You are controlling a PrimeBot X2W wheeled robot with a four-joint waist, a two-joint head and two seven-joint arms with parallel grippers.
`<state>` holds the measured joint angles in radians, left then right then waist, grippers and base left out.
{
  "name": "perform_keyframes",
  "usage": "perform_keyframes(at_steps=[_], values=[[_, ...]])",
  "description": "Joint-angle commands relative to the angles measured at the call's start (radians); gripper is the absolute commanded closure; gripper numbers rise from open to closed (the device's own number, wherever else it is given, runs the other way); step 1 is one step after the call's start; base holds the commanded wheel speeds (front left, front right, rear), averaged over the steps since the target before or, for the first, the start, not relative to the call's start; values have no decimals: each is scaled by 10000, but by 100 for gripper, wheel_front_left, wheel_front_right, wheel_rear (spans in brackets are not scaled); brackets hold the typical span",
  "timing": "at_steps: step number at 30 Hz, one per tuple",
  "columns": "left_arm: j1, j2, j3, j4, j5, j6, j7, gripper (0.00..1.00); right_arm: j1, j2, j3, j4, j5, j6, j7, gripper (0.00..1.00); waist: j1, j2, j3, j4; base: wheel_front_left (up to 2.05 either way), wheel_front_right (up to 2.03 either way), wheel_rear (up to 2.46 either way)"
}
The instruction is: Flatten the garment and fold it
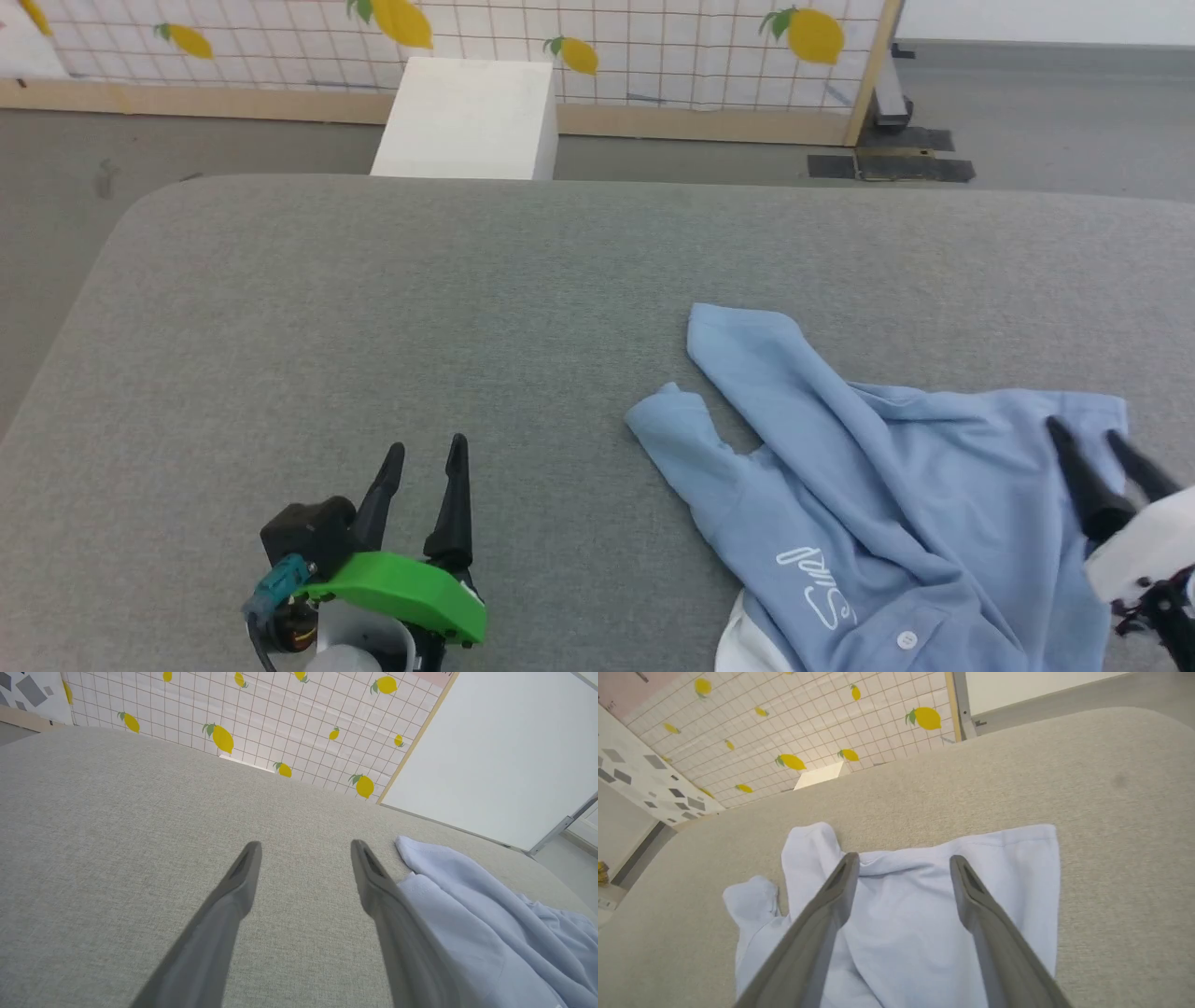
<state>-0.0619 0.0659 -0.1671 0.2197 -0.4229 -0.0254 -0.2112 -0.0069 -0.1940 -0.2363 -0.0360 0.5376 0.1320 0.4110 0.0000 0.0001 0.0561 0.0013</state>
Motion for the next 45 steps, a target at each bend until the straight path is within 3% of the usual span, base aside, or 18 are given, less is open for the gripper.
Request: perform_keyframes(at_steps=[1, 5, 9, 11, 15, 17, 23, 26, 27, 28, 29, 36, 40, 45], values=[[-16, 67, 4, -37, -120, -4, 58, 0, -167, 194, -215, 133, -212, -13, -308, 0, 0, -1, -9, -147, 0, 0, 0], [-341, 109, -112, -96, -185, -70, 430, 0, -333, 672, -858, 393, -714, -13, -919, 0, 0, -1, 78, -420, 0, 0, 0], [-1512, 181, -452, 99, -164, -114, 1664, 0, -474, 914, -1037, 451, -992, -13, -989, 0, 0, -1, 379, -739, 0, 0, 0], [-2341, 164, -625, 416, -177, -16, 2584, 0, -559, 1001, -1021, 425, -1035, -13, -963, 0, 0, -1, 579, -916, 0, 0, 0], [-4062, 138, -1326, 1668, -102, 273, 5690, 0, -825, 1165, -896, 411, -975, -13, -848, 0, 0, -1, 1022, -1380, 0, 0, 0], [-4771, 223, -1822, 2207, 144, 209, 7043, 0, -934, 1216, -873, 414, -967, -13, -818, 0, 0, -1, 1215, -1574, 0, 0, 0], [-5715, 186, -2537, 3071, 271, -16, 8985, 0, -1124, 1294, -904, 430, -1005, -13, -842, 0, 0, -1, 1617, -1977, 0, 0, 0], [-5713, 122, -2577, 3270, 38, -116, 9231, 0, -1185, 1321, -924, 441, -977, -13, -947, 0, 0, -1, 1702, -2019, 0, 0, 0], [-5692, 99, -2570, 3310, -53, -146, 9213, 33, -1192, 1330, -939, 453, -968, -13, -971, 0, 0, -1, 1719, -2008, 0, 0, 0], [-5677, 82, -2508, 3323, -138, -129, 9116, 81, -1199, 1336, -949, 464, -965, -13, -990, 0, 0, -1, 1728, -1996, 0, 0, 0], [-5663, 66, -2411, 3339, -237, -91, 8960, 100, -1214, 1342, -963, 484, -968, -13, -1016, 0, 0, -1, 1725, -1971, 0, 0, 0], [-6002, 168, -917, 2739, -1061, 324, 6983, 100, -1215, 1357, -979, 555, -1057, -13, -1102, 0, 0, -1, 1433, -1470, 0, 0, 0], [-5828, 730, 462, 2076, -1541, 914, 5961, 100, -1136, 1337, -994, 573, -1131, -13, -1094, 0, 0, -1, 1174, -1034, 0, 0, 0], [-4507, 1547, 2196, 1027, -2006, 1915, 5316, 100, -997, 1332, -1048, 574, -1248, -13, -1066, 0, 0, -1, 914, -429, 0, 0, 0]])
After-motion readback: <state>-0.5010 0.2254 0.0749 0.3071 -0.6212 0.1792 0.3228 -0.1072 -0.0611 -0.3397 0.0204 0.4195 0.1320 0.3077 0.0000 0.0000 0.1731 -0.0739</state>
